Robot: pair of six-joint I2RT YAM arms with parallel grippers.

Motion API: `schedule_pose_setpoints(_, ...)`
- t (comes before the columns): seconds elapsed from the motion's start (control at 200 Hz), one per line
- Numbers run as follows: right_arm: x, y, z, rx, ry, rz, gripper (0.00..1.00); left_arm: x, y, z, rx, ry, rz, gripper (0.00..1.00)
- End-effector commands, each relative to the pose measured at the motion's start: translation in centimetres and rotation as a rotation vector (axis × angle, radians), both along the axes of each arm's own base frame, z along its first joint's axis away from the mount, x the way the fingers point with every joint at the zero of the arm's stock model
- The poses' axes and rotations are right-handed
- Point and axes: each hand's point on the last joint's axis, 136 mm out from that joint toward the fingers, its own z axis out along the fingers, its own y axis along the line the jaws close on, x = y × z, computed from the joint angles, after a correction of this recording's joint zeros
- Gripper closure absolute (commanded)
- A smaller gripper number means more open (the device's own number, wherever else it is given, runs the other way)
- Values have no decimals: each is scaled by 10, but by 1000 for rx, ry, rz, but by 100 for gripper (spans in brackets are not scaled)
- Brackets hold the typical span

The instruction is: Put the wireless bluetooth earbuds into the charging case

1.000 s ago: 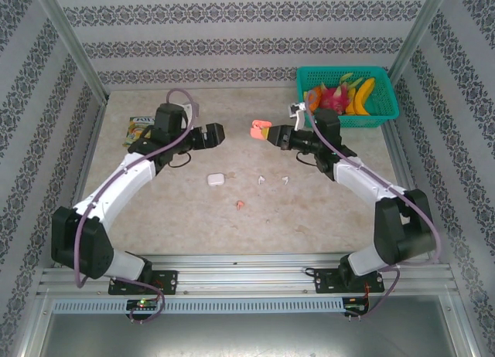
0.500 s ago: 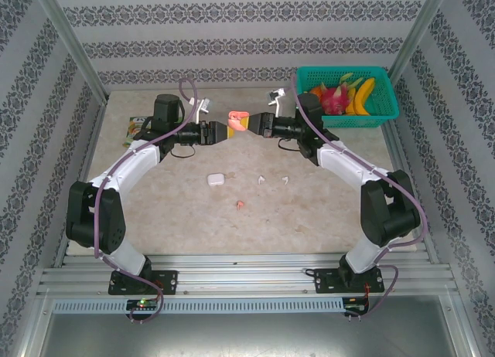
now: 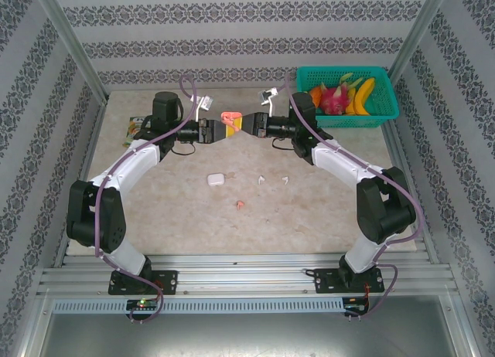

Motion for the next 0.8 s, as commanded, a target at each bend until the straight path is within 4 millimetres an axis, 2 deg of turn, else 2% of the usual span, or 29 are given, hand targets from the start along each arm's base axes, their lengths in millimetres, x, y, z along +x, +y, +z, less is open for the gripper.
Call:
schedule_pose_setpoints(0.0, -4, 8, 10, 24, -29, 42, 85, -2, 3, 24, -47, -103, -48, 48)
schedule_pose_setpoints(0.64, -4, 9, 3, 24, -15, 59, 85, -2, 4, 30, -73, -130, -69, 67)
schedule_pose_setpoints(0.794, -3, 9, 2, 23, -12, 54, 85, -1, 4, 31, -73, -135, -66, 76)
